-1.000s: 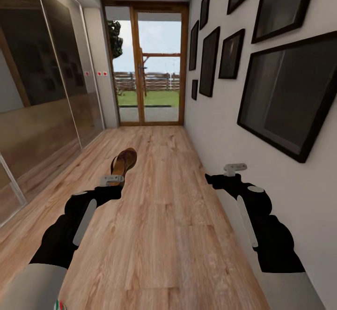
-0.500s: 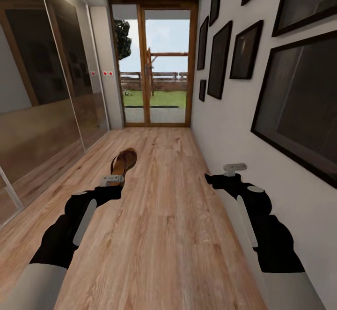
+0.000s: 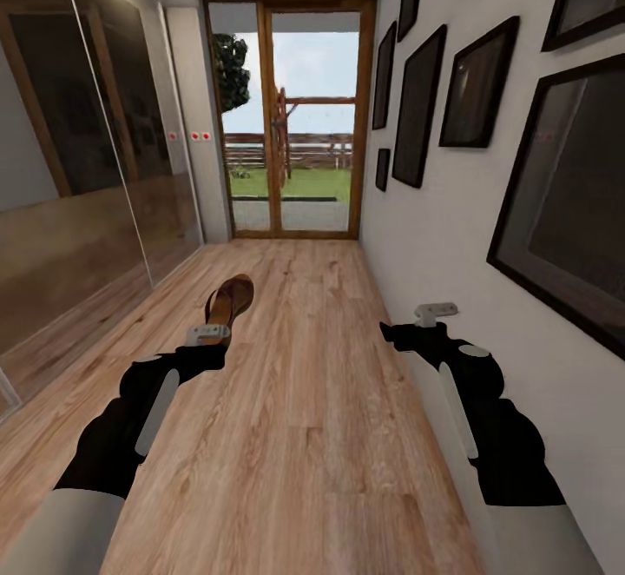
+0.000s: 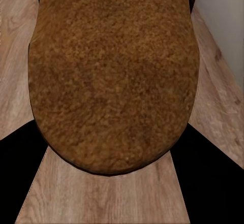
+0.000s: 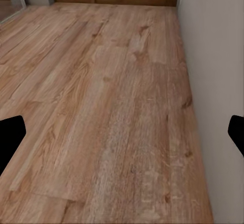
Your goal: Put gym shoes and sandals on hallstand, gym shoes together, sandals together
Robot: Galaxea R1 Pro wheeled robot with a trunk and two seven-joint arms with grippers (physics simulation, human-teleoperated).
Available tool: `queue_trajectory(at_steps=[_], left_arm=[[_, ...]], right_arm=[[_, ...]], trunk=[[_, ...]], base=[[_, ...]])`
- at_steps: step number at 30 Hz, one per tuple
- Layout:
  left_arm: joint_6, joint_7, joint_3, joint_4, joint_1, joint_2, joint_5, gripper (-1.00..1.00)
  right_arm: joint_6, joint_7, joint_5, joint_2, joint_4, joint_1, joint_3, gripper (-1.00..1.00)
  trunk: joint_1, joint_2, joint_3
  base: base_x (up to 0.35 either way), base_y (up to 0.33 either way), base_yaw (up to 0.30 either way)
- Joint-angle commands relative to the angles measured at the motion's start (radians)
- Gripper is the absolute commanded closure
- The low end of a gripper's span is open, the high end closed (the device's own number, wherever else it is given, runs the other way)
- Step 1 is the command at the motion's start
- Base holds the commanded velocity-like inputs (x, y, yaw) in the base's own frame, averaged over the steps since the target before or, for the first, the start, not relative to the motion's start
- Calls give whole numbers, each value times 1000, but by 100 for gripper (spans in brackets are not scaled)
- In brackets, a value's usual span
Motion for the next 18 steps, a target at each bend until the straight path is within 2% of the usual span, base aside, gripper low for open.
queue_trajectory(at_steps=[1, 4, 8, 13, 18], left_arm=[[4, -1, -1, -1, -1, 1, 2, 100], [4, -1, -1, -1, -1, 1, 2, 100], [4, -1, -1, -1, -1, 1, 2, 100], [4, -1, -1, -1, -1, 1, 2, 100], [4, -1, -1, -1, -1, 1, 2, 100]], right_arm=[[5, 4, 1, 0, -1, -1, -1, -100], [5, 4, 2, 0, -1, -1, -1, -100], [5, 4, 1, 0, -1, -1, -1, -100], [5, 4, 1, 0, 0, -1, -1, -100], [4, 4, 1, 0, 0, -1, -1, -100]], trunk=[[0, 0, -1], [0, 0, -1], [0, 0, -1], [0, 0, -1], [0, 0, -1]], base=[[333, -36, 118], [227, -8, 245], [68, -2, 235], [83, 0, 61], [302, 0, 7]])
